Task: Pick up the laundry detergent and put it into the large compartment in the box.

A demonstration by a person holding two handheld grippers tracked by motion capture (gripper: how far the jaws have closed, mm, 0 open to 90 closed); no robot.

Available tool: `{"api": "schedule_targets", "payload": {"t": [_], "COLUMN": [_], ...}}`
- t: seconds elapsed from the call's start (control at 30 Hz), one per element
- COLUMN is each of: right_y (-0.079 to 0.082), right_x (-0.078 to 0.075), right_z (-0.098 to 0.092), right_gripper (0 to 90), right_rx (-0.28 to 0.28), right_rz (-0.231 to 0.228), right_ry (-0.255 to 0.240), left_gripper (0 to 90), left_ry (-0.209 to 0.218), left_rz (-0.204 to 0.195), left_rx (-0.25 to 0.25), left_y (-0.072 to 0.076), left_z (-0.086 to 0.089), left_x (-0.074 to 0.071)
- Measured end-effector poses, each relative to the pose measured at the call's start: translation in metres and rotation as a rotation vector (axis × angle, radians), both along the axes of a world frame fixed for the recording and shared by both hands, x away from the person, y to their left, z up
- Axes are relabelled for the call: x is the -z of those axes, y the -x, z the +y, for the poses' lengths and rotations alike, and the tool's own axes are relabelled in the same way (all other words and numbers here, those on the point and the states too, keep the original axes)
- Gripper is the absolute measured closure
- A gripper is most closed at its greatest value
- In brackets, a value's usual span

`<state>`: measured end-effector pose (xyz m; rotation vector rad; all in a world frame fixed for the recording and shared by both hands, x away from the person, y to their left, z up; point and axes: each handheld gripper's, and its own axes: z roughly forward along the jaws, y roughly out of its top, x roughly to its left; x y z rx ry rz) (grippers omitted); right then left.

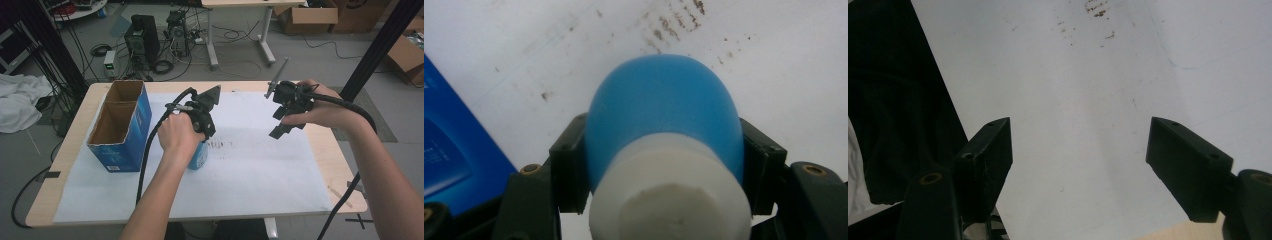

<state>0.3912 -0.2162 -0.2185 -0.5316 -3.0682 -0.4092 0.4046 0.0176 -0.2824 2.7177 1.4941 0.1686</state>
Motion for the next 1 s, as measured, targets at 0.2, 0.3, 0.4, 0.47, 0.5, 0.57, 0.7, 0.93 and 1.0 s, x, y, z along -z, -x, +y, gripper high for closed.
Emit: {"api": "schedule_targets", "payload": {"t": [0.2,0.3,0.4,0.47,0.5,0.57,0.7,0.93,1.0], "right_y": [-0.001,-0.002,-0.002,-0.002,-0.002,-0.002,-0.003,-0.005,-0.005], "right_x": [0.000,0.000,0.001,0.001,0.001,0.000,0.000,0.003,0.004], "right_z": [0.001,0.001,0.004,0.005,0.006,0.007,0.008,0.010,0.010], "right_gripper": [26.9,26.9,26.9,26.9,27.0,27.0,27.0,27.0,27.0], "right_rx": [0.003,0.001,-0.003,-0.005,-0.007,-0.008,-0.013,-0.014,-0.014], "right_rz": [0.002,0.001,0.002,0.001,0.001,0.001,0.002,0.008,0.009], "right_ry": [0.002,0.001,0.002,0.004,0.003,0.002,-0.002,0.004,0.003], "left_gripper": [37.4,37.5,37.5,37.5,37.5,37.5,37.6,37.6,37.6], "left_ry": [0.017,0.026,0.030,0.033,0.032,0.038,0.047,0.046,0.049], "left_rz": [-0.005,-0.002,0.004,0.004,0.006,0.007,0.003,-0.006,-0.010], "left_rx": [0.054,0.073,0.120,0.131,0.150,0.162,0.192,0.184,0.151], "left_y": [0.002,0.003,0.005,0.005,0.007,0.007,0.008,0.008,0.008], "left_z": [0.009,0.012,0.017,0.018,0.021,0.025,0.032,0.048,0.054], "left_x": [-0.014,-0.020,-0.033,-0.036,-0.043,-0.051,-0.067,-0.099,-0.109]}}
